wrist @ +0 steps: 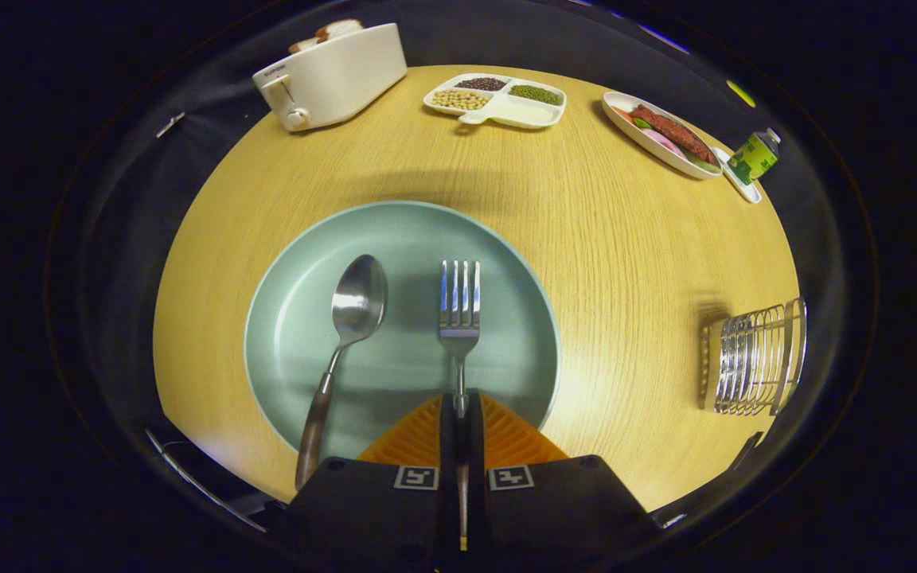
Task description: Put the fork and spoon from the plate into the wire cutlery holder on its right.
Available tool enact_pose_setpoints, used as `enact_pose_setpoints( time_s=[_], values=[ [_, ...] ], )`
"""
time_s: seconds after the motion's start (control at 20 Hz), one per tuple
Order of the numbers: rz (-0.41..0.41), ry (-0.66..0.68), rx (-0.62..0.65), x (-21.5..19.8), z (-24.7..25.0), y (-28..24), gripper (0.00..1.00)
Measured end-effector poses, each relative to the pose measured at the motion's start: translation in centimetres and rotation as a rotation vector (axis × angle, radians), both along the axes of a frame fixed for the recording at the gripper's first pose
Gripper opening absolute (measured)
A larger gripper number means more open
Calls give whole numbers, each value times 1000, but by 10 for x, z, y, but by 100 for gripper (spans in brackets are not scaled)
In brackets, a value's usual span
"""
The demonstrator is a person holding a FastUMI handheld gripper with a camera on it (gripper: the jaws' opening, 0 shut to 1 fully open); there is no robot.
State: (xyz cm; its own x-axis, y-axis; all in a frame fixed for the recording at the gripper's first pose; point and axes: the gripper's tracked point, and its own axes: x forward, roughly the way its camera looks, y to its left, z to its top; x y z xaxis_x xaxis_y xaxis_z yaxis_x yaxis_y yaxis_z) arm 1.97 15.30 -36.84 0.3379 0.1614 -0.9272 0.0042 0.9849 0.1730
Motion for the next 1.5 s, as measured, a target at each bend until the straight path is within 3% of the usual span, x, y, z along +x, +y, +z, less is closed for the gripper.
enact_pose_setpoints(
  time_s=[0.3, 0.6, 0.8, 1.0, 1.15, 1.5],
  values=[
    [-6, -95, 146, 1, 56, -15, 8],
    [170, -96, 87, -29, 116, -130, 8],
    [270, 46, -23, -57, 120, -225, 8],
    [354, 255, -109, -76, 102, -281, 8],
    [397, 408, -167, -80, 85, -301, 8],
    [440, 609, -268, -65, 63, -306, 8]
  ],
)
